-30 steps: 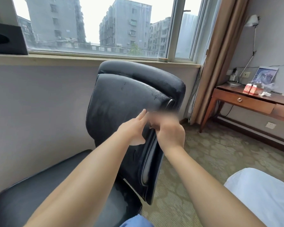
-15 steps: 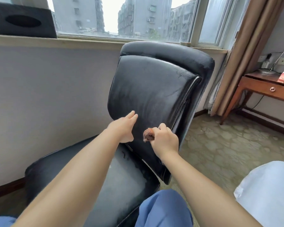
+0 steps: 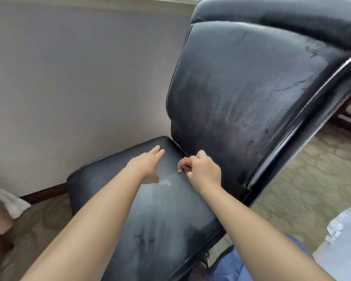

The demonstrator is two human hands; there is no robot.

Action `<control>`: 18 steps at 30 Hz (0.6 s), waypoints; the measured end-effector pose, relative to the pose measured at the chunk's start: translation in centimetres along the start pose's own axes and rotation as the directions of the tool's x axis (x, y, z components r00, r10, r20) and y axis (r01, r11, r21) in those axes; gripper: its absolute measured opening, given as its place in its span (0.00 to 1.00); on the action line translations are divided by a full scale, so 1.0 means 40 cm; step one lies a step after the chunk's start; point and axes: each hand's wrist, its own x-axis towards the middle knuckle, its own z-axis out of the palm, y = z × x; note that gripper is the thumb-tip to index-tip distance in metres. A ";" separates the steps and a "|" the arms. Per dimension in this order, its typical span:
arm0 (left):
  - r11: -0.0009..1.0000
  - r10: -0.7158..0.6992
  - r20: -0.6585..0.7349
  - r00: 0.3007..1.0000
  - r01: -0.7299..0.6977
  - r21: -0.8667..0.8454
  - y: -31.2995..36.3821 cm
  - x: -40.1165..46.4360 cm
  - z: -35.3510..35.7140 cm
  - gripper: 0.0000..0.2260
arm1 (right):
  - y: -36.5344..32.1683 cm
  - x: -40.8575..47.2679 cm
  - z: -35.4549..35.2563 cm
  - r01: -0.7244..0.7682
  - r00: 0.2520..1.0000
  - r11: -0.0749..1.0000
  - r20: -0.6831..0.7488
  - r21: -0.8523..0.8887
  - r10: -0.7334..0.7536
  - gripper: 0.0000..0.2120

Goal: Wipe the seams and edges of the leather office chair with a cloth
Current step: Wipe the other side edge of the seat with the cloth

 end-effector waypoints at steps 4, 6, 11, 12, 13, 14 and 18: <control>0.999 -0.023 0.121 0.992 0.029 -0.043 -0.082 0.033 0.098 0.48 | -0.045 0.009 0.112 0.059 0.992 0.998 0.117 -0.033 -0.055 0.13; 0.999 -0.025 0.186 0.982 0.031 -0.029 -0.106 0.043 0.152 0.51 | -0.056 0.005 0.169 0.048 0.987 0.999 0.152 -0.017 -0.045 0.13; 0.999 -0.053 0.317 0.947 0.050 0.019 -0.138 0.055 0.284 0.58 | -0.073 -0.033 0.293 -0.050 0.982 0.996 0.185 0.076 0.035 0.14; 0.998 -0.063 0.328 0.943 0.056 0.031 -0.139 0.057 0.307 0.59 | -0.073 -0.040 0.313 -0.058 0.979 0.995 0.199 0.076 0.042 0.14; 0.997 -0.070 0.331 0.941 0.057 0.049 -0.138 0.058 0.328 0.59 | -0.071 -0.046 0.330 -0.058 0.975 0.996 0.218 0.069 0.041 0.14; 0.996 -0.075 0.326 0.942 0.054 0.071 -0.139 0.058 0.348 0.59 | -0.069 -0.048 0.343 -0.058 0.972 0.996 0.233 0.066 0.041 0.15; 0.990 -0.072 0.275 0.959 0.035 0.137 -0.146 0.054 0.395 0.58 | -0.059 -0.036 0.366 -0.091 0.969 0.991 0.238 0.094 0.066 0.14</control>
